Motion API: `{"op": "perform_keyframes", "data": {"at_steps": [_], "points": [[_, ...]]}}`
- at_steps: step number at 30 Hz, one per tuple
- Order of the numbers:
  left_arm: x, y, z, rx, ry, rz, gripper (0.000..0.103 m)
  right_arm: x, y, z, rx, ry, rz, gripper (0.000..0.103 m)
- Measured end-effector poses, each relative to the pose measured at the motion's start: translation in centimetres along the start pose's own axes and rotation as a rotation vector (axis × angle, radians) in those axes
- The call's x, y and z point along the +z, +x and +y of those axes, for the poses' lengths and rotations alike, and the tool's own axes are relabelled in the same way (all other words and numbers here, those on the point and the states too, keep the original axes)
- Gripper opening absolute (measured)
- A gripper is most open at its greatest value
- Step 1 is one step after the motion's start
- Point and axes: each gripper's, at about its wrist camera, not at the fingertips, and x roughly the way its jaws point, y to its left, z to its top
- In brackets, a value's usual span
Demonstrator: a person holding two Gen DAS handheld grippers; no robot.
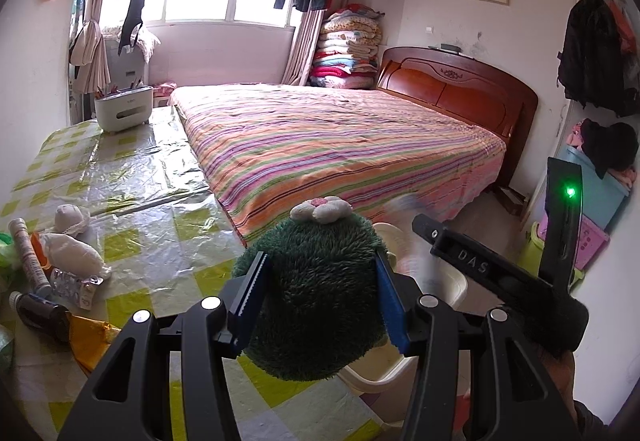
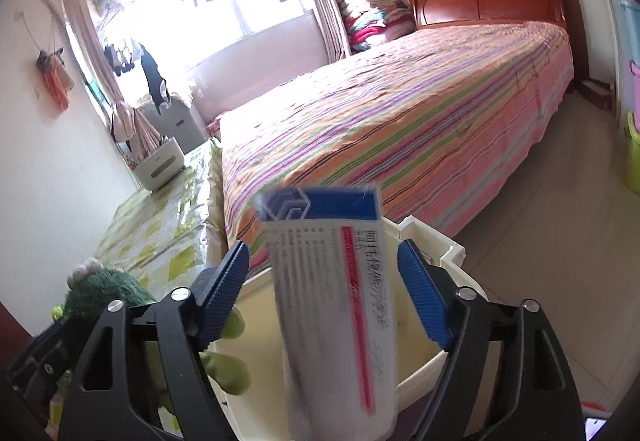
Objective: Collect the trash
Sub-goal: 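Carry both items to the cream bin and release them inside with both grippers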
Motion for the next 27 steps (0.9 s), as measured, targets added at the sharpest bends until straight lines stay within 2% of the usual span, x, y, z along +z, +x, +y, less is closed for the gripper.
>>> {"op": "perform_keyframes", "data": {"at_steps": [7, 20, 24, 27], "points": [[-0.1, 0.8, -0.2, 0.0, 0.0, 0.018, 0.05, -0.1, -1.4, -0.9, -0.006, 0.044, -0.037, 0.076], [-0.4, 2.5, -1.2, -0.043, -0.004, 0.064, 0.05, -0.1, -3.9, -0.6, -0.021, 0.036, -0.135, 0.078], [-0.6, 2.9, -1.3, -0.04, 0.0, 0.078, 0.055, -0.1, -4.2, -1.2, -0.025, 0.065, -0.14, 0.078], [-0.6, 2.6, -1.3, -0.043, -0.007, 0.055, 0.058, -0.1, -4.3, -1.2, -0.026, 0.066, -0.141, 0.078]]}}
